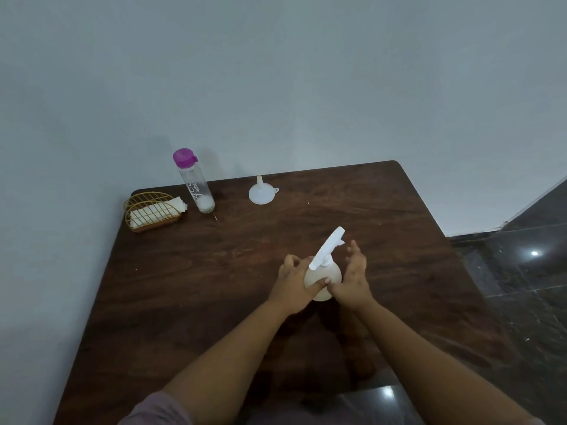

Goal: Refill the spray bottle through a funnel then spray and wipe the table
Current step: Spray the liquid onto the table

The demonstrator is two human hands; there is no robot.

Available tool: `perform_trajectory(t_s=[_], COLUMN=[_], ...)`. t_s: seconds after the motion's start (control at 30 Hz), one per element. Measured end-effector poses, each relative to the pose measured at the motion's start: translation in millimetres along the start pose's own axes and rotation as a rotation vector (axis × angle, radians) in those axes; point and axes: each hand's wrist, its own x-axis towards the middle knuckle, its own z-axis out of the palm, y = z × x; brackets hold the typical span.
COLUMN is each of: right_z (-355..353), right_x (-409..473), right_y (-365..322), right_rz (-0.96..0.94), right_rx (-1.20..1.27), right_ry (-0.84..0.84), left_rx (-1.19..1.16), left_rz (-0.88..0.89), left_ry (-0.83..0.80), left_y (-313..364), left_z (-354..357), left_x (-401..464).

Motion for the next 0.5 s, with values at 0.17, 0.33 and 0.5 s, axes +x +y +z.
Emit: perform_trajectory(t_s=[0.17,0.33,0.5], right_z=[1,2,5], right_x=[-20,-14,-12], right_y=[-16,-16,-25], right_rz=[-0.404,-0.569,-0.538], right_rx=[0.063,-0.010,0.111], right_ry=[0.164,0.004,0.107], left_rx=[0.033,-0.071,-0.238], left_rz=[0.029,0.141,0.074], left_ry=[0.149,-0.004,-0.007], left_y=[0,-2,0], left_z=[20,31,46], left_x=[-20,-33,-42])
